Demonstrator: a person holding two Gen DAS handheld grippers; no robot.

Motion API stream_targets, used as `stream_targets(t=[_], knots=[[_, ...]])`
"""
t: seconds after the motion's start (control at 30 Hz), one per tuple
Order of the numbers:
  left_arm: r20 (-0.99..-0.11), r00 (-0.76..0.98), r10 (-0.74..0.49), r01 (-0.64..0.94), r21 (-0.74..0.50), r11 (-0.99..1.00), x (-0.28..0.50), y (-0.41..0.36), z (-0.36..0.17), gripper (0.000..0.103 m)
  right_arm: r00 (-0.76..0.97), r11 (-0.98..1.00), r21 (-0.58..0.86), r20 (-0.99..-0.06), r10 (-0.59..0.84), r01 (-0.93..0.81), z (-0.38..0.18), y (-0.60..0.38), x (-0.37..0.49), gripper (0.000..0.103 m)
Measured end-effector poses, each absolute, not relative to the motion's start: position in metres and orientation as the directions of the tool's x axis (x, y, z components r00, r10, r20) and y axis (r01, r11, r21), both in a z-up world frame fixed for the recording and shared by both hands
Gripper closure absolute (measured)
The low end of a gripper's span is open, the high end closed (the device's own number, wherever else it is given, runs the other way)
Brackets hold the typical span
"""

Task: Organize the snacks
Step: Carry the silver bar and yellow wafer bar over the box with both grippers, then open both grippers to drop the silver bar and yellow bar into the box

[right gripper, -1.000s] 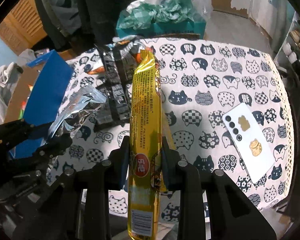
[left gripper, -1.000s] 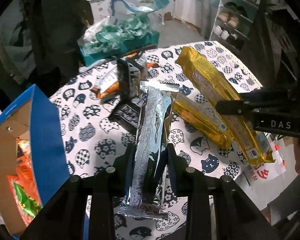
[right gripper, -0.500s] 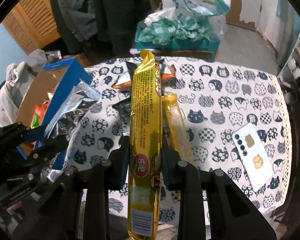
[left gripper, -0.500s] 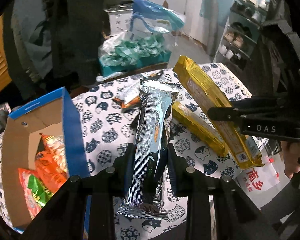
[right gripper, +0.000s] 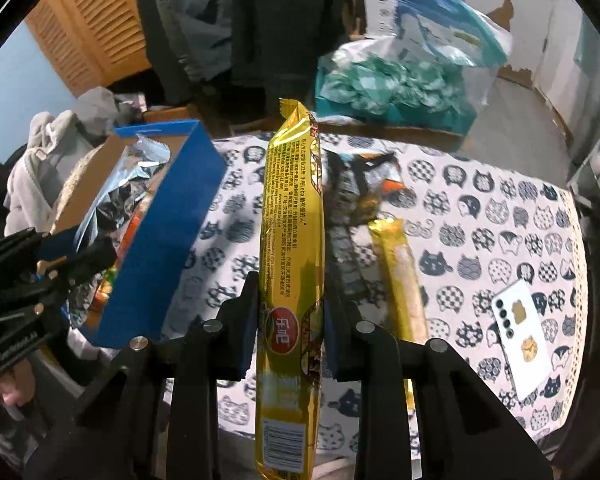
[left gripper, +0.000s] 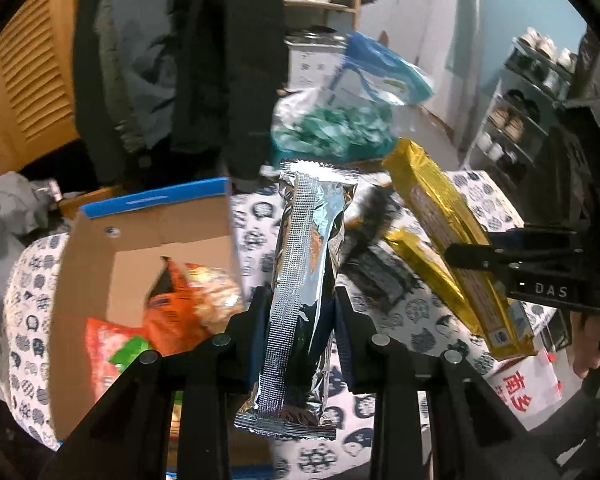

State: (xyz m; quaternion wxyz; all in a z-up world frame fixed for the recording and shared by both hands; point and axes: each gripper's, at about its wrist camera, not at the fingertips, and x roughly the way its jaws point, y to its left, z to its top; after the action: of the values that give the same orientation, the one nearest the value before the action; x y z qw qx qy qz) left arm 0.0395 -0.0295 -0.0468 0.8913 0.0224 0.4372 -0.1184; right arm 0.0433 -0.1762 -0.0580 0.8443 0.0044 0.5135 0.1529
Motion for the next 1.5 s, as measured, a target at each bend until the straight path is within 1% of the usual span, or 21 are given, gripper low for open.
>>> stream_targets(t=[0.27,0.37,0.57,0.77,0.93,1.07,1.3,1.4,1.5], knots=[[-0.774,0.619,-0.136,0.13,-0.07,0.989,0.039,0.027,-0.046,0.072,0.421,0.936,0.163,-0.859,0.291,-0.313,-0.048,-0.131,0.055,0.077],[-0.785,0.611,-0.102,0.072,-0.074,0.995,0.042,0.051,-0.05,0.072,0.412,0.927,0.17,-0.858,0.306,-0.334,-0.046,-0.113,0.058,0.077],[-0.802,0.592,-0.071,-0.027,-0.108,0.994,0.05,0.097,-0.059,0.072,0.371,0.91,0.191,-0.867,0.332,-0.368,-0.05,-0.075,0.066,0.077],[-0.827,0.559,-0.05,-0.113,-0.135,0.984,0.055,0.13,-0.084,0.072,0.348,0.898,0.194,-0.873,0.342,-0.395,-0.05,-0.036,0.075,0.077],[-0.849,0.527,-0.04,-0.15,-0.139,0.979,0.059,0.146,-0.103,0.072,0.321,0.884,0.216,-0.874,0.364,-0.414,-0.052,-0.009,0.082,0.077],[-0.867,0.494,-0.062,-0.186,-0.175,0.967,0.061,0.159,-0.122,0.072,0.299,0.876,0.24,-0.874,0.382,-0.419,-0.056,0.011,0.088,0.077],[-0.895,0.439,-0.076,-0.233,-0.194,0.953,0.066,0.168,-0.144,0.071,0.265,0.866,0.266,-0.878,0.399,-0.423,-0.067,0.036,0.097,0.077],[-0.9,0.431,-0.065,-0.231,-0.18,0.956,0.069,0.165,-0.144,0.068,0.251,0.862,0.276,-0.879,0.405,-0.424,-0.073,0.044,0.101,0.077],[-0.894,0.442,-0.074,-0.227,-0.191,0.955,0.068,0.165,-0.141,0.064,0.23,0.859,0.292,-0.882,0.412,-0.42,-0.082,0.056,0.106,0.077]])
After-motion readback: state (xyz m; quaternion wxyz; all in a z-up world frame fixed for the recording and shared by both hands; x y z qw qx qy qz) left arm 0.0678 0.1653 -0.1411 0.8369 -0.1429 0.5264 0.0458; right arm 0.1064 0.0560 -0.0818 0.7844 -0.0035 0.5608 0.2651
